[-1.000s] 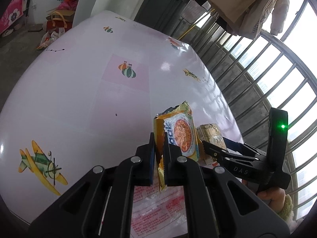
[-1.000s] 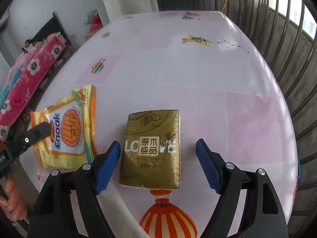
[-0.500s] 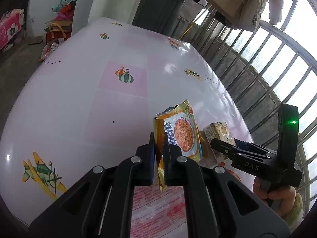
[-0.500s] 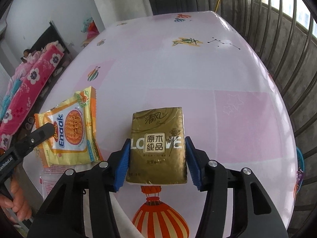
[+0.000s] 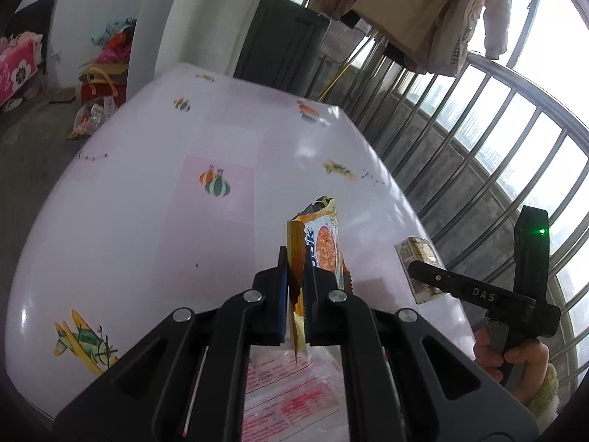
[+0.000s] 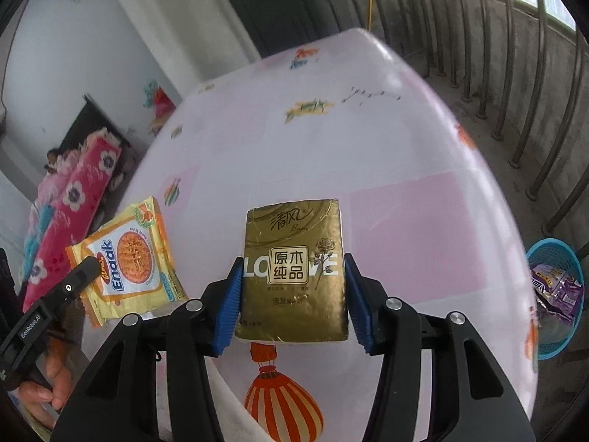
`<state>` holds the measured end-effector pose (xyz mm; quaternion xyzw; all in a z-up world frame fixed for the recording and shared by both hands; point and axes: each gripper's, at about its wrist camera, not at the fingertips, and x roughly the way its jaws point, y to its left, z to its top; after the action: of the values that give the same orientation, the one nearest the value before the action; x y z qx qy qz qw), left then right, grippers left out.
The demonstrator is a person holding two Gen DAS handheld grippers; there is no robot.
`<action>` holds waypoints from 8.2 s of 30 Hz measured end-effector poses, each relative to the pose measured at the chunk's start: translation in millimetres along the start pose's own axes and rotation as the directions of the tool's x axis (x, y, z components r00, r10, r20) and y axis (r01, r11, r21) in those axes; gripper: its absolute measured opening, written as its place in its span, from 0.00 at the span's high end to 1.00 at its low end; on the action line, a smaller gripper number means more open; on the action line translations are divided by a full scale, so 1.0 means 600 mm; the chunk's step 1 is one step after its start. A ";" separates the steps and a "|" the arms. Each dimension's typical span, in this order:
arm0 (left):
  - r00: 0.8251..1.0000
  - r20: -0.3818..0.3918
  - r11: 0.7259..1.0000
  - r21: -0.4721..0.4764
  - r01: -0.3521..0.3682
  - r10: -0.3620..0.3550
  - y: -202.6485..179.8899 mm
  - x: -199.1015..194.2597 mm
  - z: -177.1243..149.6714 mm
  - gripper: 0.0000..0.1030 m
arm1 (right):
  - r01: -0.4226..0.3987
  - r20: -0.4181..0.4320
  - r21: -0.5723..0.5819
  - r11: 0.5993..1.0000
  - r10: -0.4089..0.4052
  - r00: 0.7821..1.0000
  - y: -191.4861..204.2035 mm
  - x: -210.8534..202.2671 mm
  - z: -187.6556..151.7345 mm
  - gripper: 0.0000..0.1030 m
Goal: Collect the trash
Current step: 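Grasp the gold tissue pack with the right tool while the left tool holds the Enaak packet, then carry Enaak packet and gold tissue pack over the blue wastebasket, then open both tools to drop the packet and tissue pack into the wastebasket, then move both tools back over the table, then grasp the white glove with the right tool while the left tool approaches the clear bag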
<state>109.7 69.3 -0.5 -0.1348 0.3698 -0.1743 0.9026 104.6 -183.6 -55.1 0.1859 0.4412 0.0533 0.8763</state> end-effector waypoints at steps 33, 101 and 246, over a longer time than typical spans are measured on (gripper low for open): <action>0.994 0.113 0.970 0.245 -0.014 -0.014 -0.194 -0.053 0.017 0.96 | -0.156 0.241 0.102 0.982 0.128 0.962 -0.069 -0.203 -0.023 0.51; 0.722 -0.686 0.793 0.390 0.468 -0.089 -0.801 0.524 -0.205 0.68 | -0.058 0.132 0.961 0.270 -0.263 0.956 -0.765 -0.133 -0.322 0.30; 0.977 -0.191 0.961 0.240 0.135 -0.090 -0.071 0.031 -0.042 0.44 | 0.148 -0.046 -0.316 0.937 -0.171 0.984 0.032 0.038 -0.068 0.63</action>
<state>95.0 20.5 -13.4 -0.0238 0.4159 -0.2823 0.8642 87.6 -148.5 -87.3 0.0072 0.4724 0.0575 0.8795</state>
